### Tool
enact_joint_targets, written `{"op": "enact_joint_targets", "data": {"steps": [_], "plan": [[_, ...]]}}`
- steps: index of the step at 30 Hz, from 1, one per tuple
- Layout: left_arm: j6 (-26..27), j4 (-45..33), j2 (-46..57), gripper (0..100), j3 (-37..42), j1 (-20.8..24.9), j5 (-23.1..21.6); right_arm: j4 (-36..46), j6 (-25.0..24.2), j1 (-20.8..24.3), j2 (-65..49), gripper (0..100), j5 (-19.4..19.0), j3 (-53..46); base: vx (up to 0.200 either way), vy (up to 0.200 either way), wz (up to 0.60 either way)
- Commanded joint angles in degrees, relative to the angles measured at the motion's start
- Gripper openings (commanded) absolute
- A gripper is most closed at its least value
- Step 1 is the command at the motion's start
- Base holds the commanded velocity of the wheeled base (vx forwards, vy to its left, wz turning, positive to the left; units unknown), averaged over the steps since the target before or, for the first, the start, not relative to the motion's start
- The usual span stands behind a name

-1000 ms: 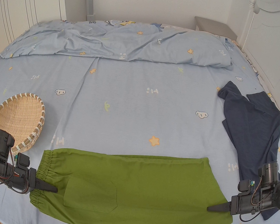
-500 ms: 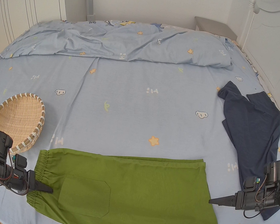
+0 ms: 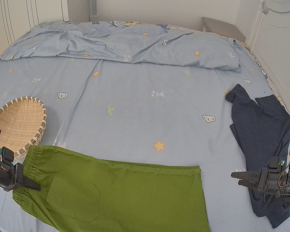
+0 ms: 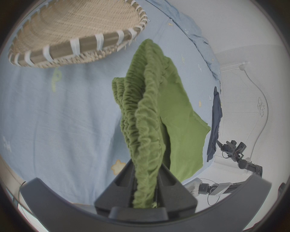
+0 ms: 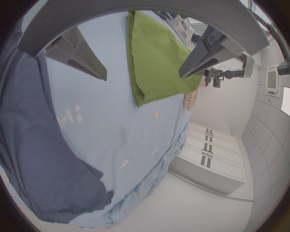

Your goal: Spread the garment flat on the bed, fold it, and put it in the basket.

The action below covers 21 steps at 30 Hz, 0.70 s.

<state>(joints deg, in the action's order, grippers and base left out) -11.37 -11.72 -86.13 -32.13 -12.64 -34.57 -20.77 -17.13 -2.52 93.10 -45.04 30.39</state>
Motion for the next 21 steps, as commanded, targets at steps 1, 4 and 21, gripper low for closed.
{"op": "enact_joint_targets", "data": {"steps": [1,4,21], "plan": [[0.3,-9.82,7.64,0,-11.11,-0.19,4.69,0.47,-4.23,1.29,-5.38,100,0.13,7.14,0.0,0.0,0.0],[1.18,-12.1,7.99,0,-14.01,-0.01,7.68,1.52,-5.2,1.29,-6.35,100,0.22,8.54,0.0,0.0,0.0],[-12.36,-27.13,12.21,0,-30.18,29.78,16.99,6.53,-5.2,2.44,-10.48,100,0.22,9.77,0.0,0.0,0.0]]}}
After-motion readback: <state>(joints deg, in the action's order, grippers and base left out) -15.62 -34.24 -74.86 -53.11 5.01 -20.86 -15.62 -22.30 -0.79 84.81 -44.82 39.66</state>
